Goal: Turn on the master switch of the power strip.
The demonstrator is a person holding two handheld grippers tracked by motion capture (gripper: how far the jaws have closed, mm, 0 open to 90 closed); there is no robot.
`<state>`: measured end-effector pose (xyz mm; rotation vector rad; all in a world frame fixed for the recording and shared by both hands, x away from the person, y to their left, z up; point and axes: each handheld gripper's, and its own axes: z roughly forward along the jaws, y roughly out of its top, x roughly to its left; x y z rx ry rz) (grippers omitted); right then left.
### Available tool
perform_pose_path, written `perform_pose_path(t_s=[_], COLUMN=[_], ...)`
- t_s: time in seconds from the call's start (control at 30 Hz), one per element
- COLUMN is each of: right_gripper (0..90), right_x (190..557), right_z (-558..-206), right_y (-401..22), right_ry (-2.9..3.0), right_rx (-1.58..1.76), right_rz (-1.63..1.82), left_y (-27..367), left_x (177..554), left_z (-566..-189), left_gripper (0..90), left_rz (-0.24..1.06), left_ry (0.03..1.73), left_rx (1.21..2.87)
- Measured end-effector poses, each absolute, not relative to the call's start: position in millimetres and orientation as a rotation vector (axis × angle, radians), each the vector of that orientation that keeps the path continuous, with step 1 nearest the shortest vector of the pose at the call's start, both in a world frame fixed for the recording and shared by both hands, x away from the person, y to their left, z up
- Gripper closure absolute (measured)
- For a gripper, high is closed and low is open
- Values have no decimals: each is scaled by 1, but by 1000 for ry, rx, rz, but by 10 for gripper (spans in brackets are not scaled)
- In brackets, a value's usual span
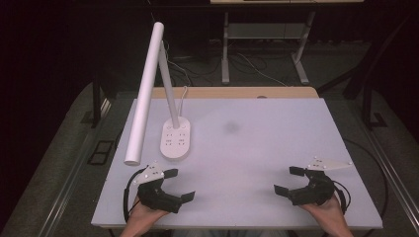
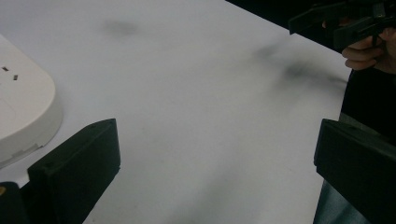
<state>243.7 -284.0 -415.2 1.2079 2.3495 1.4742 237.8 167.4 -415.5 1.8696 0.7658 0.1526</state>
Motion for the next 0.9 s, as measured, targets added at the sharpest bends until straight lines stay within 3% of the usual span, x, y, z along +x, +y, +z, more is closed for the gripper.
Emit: perform_pose_path(t_s=[0.9], right_gripper=[2], right_x=[243], right_z=[-415], right_y=[-287], right_ry=[2361], right_rx=[1211], right_rz=[1459], left_y=[185], left_x=[249], left_z=[-401], left_gripper=[0], left_rz=[145], left_ry=[809], left_rx=[1890])
